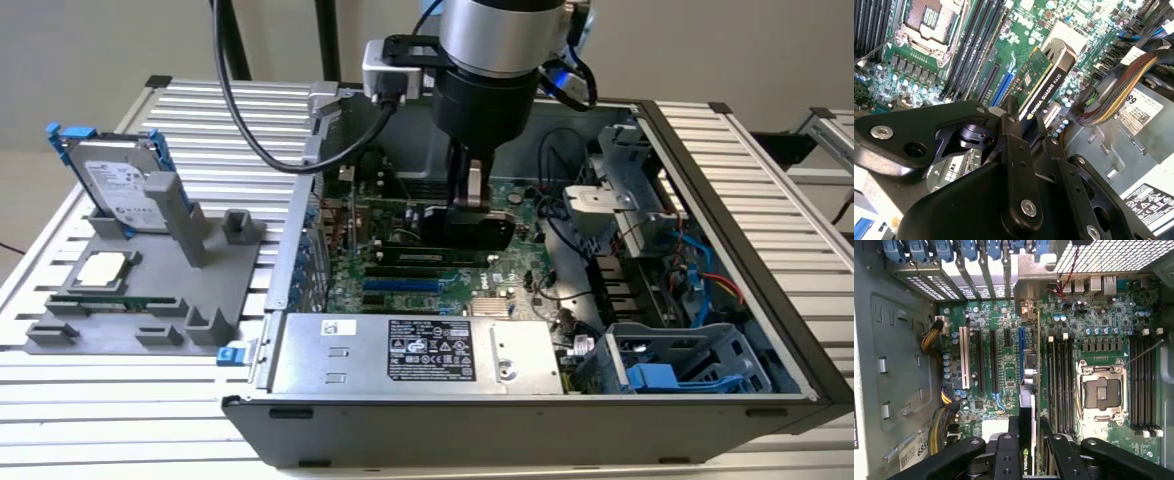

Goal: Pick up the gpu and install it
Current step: 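Insert the gpu into the slot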

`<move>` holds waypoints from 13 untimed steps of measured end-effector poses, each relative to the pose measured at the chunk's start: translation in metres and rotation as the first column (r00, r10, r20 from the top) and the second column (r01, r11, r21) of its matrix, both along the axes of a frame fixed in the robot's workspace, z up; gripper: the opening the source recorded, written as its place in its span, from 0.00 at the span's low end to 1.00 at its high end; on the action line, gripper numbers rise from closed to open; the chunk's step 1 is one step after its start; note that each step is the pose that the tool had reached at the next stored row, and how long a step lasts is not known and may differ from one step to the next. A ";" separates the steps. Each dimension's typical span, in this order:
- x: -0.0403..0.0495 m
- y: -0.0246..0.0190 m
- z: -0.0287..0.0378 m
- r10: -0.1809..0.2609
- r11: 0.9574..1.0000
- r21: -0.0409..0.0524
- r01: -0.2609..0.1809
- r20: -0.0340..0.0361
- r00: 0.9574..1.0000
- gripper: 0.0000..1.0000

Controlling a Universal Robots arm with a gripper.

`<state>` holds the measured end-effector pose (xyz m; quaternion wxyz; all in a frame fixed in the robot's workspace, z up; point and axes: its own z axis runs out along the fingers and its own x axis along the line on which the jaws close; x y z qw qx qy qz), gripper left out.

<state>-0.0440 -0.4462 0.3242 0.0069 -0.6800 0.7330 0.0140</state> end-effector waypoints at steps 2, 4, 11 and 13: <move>-0.0003 0.0000 -0.0015 0.000 1.000 0.000 0.000 0.000 1.000 0.00; -0.0005 0.0000 -0.0034 0.000 1.000 0.000 0.000 0.000 1.000 0.00; -0.0033 0.0000 -0.0136 0.000 1.000 0.000 0.000 0.000 1.000 0.00; -0.0042 0.0000 -0.0163 0.000 1.000 0.000 0.000 0.000 1.000 0.00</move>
